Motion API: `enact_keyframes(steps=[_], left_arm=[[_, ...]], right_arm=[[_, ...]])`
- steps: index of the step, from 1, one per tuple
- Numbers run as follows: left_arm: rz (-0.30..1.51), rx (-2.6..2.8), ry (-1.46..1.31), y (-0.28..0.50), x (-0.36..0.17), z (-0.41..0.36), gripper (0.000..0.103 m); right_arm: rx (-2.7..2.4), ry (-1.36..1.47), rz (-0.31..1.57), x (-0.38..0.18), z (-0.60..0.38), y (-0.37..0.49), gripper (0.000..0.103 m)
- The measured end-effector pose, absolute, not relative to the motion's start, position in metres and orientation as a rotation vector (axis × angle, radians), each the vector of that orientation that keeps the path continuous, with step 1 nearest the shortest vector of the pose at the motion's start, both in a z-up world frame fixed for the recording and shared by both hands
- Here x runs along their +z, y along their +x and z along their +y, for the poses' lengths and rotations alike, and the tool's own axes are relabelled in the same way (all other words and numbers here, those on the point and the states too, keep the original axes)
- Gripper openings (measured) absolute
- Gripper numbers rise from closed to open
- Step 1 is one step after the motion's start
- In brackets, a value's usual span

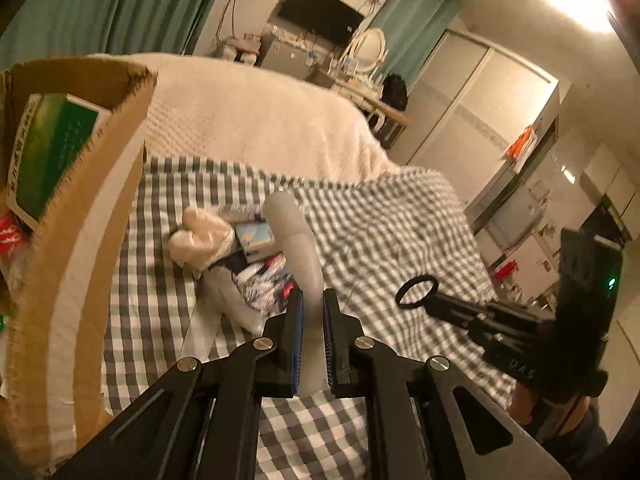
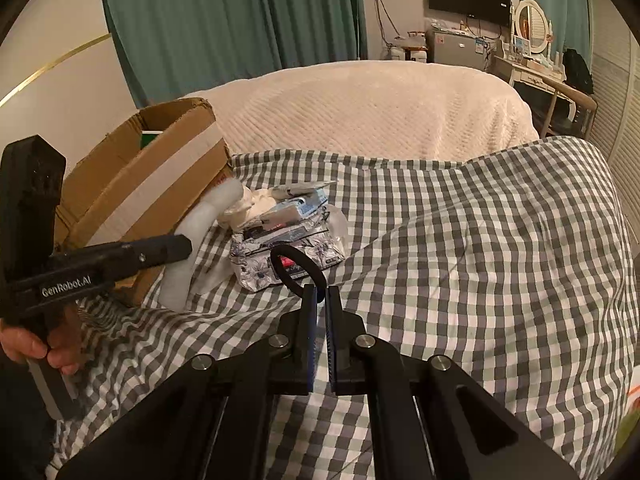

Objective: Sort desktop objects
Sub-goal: 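Carry the white tube and black ring into the cardboard box and open both tools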

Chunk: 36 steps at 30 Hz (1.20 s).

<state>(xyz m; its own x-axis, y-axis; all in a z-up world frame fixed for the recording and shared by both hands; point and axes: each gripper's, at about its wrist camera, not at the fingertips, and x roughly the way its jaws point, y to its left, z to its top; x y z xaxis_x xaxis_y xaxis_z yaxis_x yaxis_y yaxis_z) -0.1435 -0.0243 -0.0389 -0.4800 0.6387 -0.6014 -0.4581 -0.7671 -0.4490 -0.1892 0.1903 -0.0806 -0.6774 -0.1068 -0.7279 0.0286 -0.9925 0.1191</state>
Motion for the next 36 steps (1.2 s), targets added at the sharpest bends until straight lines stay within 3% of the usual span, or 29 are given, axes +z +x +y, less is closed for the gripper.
enact_keyframes(steps=[13, 23, 30, 36], left_arm=[[-0.377, 2.296, -0.832, -0.127, 0.011, -0.054, 0.009], [-0.476, 2.475, -0.632, -0.115, 0.065, -0.123, 0.009], [-0.447, 2.738, -0.723, -0.125, 0.064, -0.185, 0.009], [-0.388, 2.881, -0.940, -0.145, 0.030, -0.214, 0.009]], right_arm=[[-2.777, 1.127, -0.116, -0.046, 0.165, -0.183, 0.004], [-2.697, 0.976, -0.021, -0.002, 0.112, -0.204, 0.004], [-2.543, 0.885, 0.014, 0.023, 0.037, -0.249, 0.004], [-2.460, 0.958, 0.055, 0.006, -0.027, -0.290, 0.004]])
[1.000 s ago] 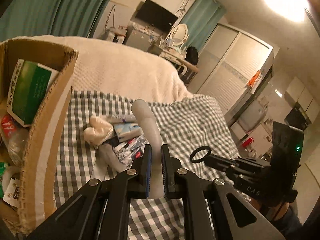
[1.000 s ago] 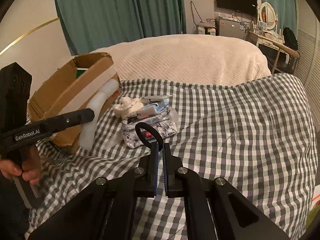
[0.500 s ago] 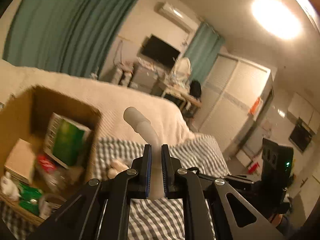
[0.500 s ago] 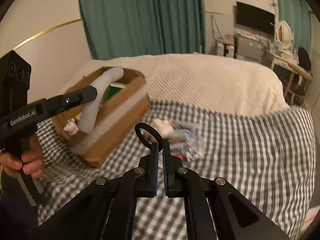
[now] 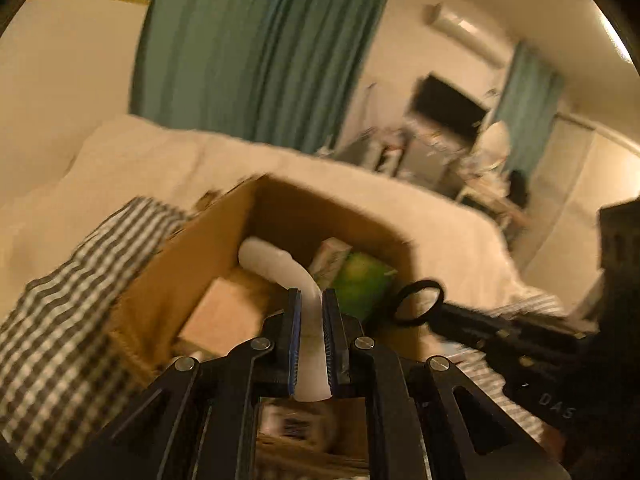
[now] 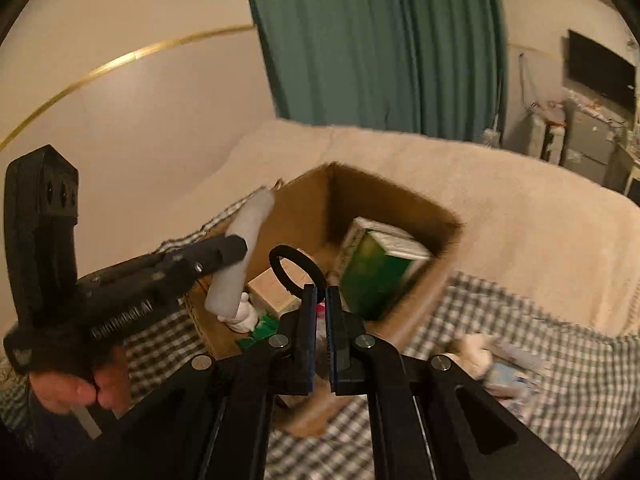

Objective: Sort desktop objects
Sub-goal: 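Carry the white tube and black ring into the cardboard box and open both tools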

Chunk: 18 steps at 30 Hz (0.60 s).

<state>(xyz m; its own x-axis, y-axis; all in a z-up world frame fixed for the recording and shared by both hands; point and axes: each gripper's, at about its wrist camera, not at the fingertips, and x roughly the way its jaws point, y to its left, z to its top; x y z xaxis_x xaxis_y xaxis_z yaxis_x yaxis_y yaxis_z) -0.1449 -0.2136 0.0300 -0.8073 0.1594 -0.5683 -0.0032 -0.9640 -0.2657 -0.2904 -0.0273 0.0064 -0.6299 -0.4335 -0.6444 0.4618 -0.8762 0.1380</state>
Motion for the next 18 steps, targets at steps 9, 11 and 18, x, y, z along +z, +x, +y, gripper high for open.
enact_keyframes(steps=[9, 11, 18], left_arm=[[-0.264, 2.967, -1.071, -0.153, 0.004, -0.206, 0.065], [-0.263, 3.002, -1.042, -0.147, 0.011, -0.203, 0.079], [-0.229, 3.026, -1.034, -0.144, 0.019, -0.196, 0.082]], right_arm=[[-2.500, 0.960, 0.092, -0.006, -0.034, -0.296, 0.055], [-2.518, 0.951, 0.077, -0.003, -0.027, -0.293, 0.055], [-2.530, 0.934, 0.005, 0.007, -0.001, -0.289, 0.055]])
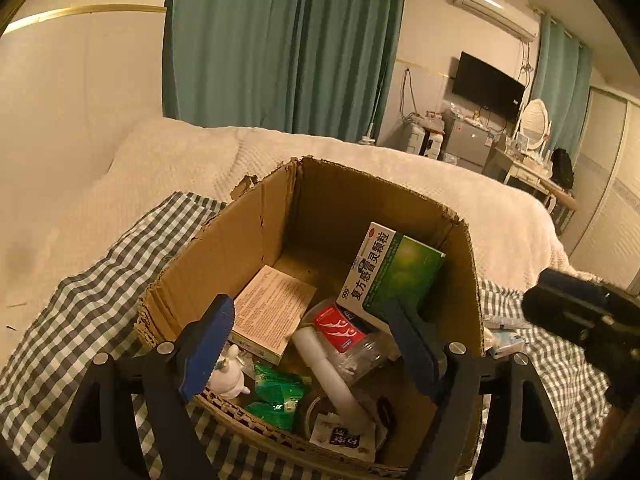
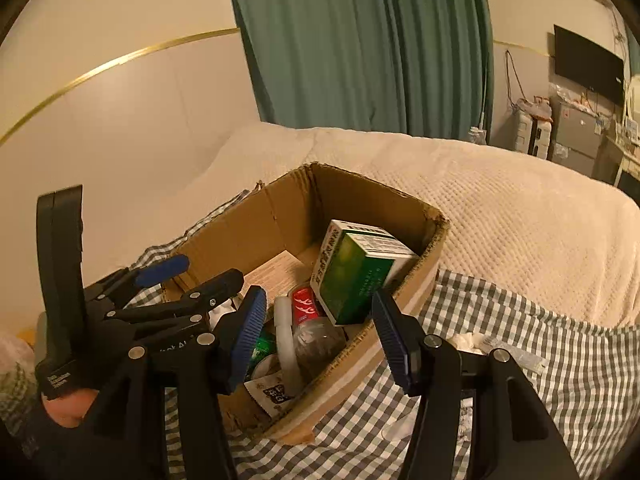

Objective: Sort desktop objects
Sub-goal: 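Carry the white tube and black ring into the cardboard box and open both tools, then grasp the floral tissue pack with the left tool while the right tool grasps the blue tissue pack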

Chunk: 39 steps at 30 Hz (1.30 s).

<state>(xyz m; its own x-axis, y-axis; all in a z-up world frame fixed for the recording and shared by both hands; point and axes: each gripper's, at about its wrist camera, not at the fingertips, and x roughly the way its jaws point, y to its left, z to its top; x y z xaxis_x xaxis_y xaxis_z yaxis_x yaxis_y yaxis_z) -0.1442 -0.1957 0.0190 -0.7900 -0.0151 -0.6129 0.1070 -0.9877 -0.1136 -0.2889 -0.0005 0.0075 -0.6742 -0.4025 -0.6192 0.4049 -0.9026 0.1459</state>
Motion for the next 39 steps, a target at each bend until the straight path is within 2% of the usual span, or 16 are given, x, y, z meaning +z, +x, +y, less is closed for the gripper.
enact_keyframes(steps=[7, 13, 14, 16, 19, 25, 30, 39], left_arm=[[0.175, -2.920, 0.957, -0.142, 0.024, -0.186, 0.082], [0.109, -3.057, 0.942, -0.126, 0.034, -0.138, 0.083], [0.100, -3.085, 0.941, -0.123, 0.035, -0.129, 0.084], [0.100, -3.171, 0.944, -0.115, 0.037, -0.101, 0.093], [0.124, -3.241, 0.987, -0.108, 0.031, -0.072, 0.095], [-0.029, -3.280, 1.129, -0.109, -0.007, -0.013, 0.095], [-0.164, -3.196, 1.276, -0.139, -0.039, 0.016, 0.095], [-0.181, -3.084, 1.545, -0.197, -0.105, 0.044, 0.094]], right_arm=[[-2.659, 0.900, -0.001, 0.007, 0.041, -0.271, 0.055], [-2.811, 1.033, 0.015, -0.019, 0.122, -0.245, 0.055], [-2.838, 1.063, 0.027, -0.024, 0.135, -0.239, 0.055], [-2.862, 1.116, 0.015, -0.033, 0.157, -0.228, 0.055], [-2.880, 1.180, -0.016, -0.048, 0.182, -0.215, 0.057], [-2.893, 1.185, -0.106, -0.063, 0.210, -0.206, 0.057], [-2.875, 1.172, -0.123, -0.073, 0.224, -0.201, 0.059], [-2.812, 1.169, -0.124, -0.087, 0.243, -0.229, 0.059]])
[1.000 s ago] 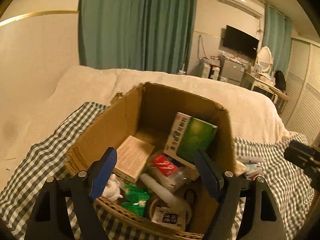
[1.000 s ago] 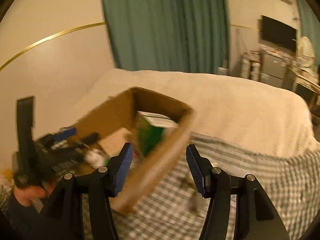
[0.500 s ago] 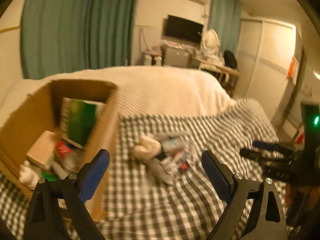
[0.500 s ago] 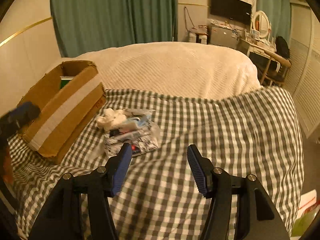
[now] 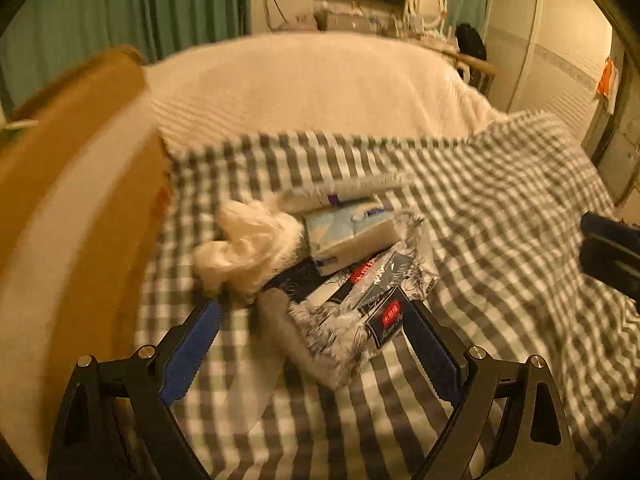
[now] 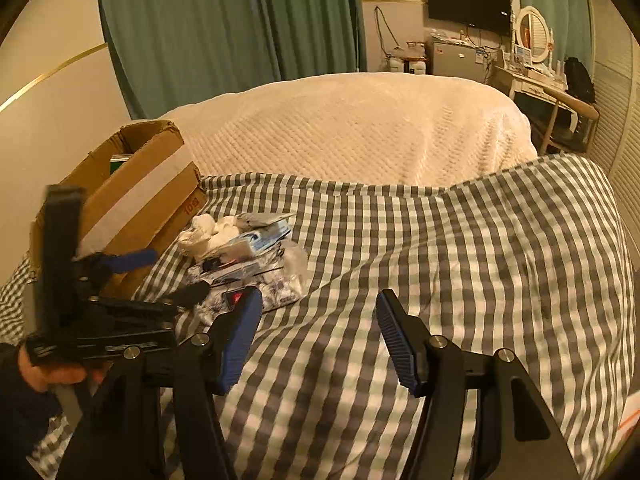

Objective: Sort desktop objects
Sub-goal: 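Grasp the floral tissue pack with the left tool while the right tool grasps the blue tissue pack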

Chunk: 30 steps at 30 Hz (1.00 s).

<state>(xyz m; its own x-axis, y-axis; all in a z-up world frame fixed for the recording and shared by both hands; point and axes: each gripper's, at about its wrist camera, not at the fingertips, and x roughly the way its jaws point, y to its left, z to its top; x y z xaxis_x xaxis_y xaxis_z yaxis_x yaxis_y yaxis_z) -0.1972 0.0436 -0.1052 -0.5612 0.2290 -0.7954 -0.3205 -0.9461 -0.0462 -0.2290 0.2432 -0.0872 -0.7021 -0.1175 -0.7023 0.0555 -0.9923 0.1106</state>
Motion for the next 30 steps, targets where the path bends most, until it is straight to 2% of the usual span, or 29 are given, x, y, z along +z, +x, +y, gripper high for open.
enact_keyframes(steps=[2, 4, 5, 7, 10, 13, 18, 21, 24, 26, 30], left_arm=[[0.133, 2.470, -1.301, -0.206, -0.116, 0.049, 0.092], [0.170, 2.440, -1.345, -0.211, -0.125, 0.054, 0.059], [0.208, 2.429, -1.361, -0.213, -0.129, 0.057, 0.059], [0.207, 2.406, -1.339, -0.211, -0.124, 0.059, 0.033], [0.212, 2.397, -1.323, -0.203, -0.117, 0.054, 0.023], [0.197, 2.445, -1.281, -0.186, -0.099, 0.041, 0.020], [0.018, 2.557, -1.187, -0.160, -0.063, 0.004, 0.020], [0.031, 2.682, -1.132, -0.156, -0.049, -0.009, 0.020], [0.005, 2.708, -1.127, -0.159, -0.048, -0.018, 0.020], [0.028, 2.721, -1.111, -0.160, -0.051, -0.016, 0.020], [0.035, 2.728, -1.123, -0.169, -0.060, -0.012, 0.020]], right_arm=[[-2.800, 1.171, -0.140, -0.093, 0.244, -0.231, 0.059], [-2.783, 1.192, -0.164, -0.102, 0.245, -0.231, 0.059], [-2.774, 1.211, -0.174, -0.107, 0.245, -0.231, 0.059], [-2.765, 1.232, -0.192, -0.111, 0.246, -0.232, 0.059], [-2.771, 1.226, -0.222, -0.110, 0.248, -0.229, 0.059], [-2.777, 1.223, -0.228, -0.108, 0.247, -0.226, 0.059], [-2.771, 1.238, -0.210, -0.108, 0.238, -0.223, 0.059], [-2.756, 1.239, -0.180, -0.107, 0.226, -0.225, 0.059], [-2.738, 1.232, -0.152, -0.107, 0.215, -0.230, 0.060], [-2.731, 1.230, -0.139, -0.108, 0.210, -0.236, 0.065], [-2.698, 1.257, -0.125, -0.116, 0.203, -0.255, 0.065]])
